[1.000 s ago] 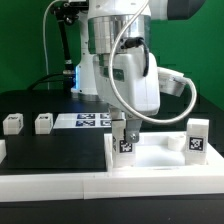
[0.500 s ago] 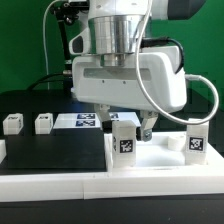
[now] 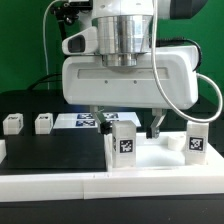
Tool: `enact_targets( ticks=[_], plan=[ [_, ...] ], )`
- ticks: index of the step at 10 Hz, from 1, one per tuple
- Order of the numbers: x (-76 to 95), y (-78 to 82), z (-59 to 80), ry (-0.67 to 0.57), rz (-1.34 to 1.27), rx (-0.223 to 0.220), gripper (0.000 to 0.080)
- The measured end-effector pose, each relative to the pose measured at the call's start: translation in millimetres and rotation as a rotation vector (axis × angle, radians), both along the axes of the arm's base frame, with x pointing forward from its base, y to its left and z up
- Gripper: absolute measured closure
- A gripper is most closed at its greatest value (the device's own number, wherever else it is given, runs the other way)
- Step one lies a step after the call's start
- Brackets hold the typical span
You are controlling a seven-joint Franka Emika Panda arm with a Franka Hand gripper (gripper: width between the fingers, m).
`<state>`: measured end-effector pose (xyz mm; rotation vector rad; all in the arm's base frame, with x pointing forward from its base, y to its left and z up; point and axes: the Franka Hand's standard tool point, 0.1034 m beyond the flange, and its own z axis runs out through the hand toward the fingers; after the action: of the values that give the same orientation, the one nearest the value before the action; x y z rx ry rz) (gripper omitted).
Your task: Assemble square table
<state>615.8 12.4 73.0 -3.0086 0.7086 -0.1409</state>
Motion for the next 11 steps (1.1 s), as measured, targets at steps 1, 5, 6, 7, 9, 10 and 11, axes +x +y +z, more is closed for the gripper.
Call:
enact_targets(
  ticks=[1, 5, 6, 7, 9, 10, 11],
  plan=[
    [-0.6, -0.7, -0.3, 0.001, 0.088, -0.009, 0.0150],
    [-1.2, -2.4, -0.6, 0.003, 0.372, -0.053, 0.0150],
    [-1.2, -3.1, -0.8, 0.002, 0.426, -0.059, 0.0150],
    [-1.0, -3.5, -1.0, -0.004, 0.435, -0.063, 0.0150],
    [-1.0, -3.6, -1.0, -0.004, 0.432, -0.062, 0.0411],
    [-0.9, -3.8, -0.9, -0.004, 0.432, -0.063, 0.0511],
    [-1.0, -3.8, -0.9, -0.004, 0.432, -0.063, 0.0511]
  ],
)
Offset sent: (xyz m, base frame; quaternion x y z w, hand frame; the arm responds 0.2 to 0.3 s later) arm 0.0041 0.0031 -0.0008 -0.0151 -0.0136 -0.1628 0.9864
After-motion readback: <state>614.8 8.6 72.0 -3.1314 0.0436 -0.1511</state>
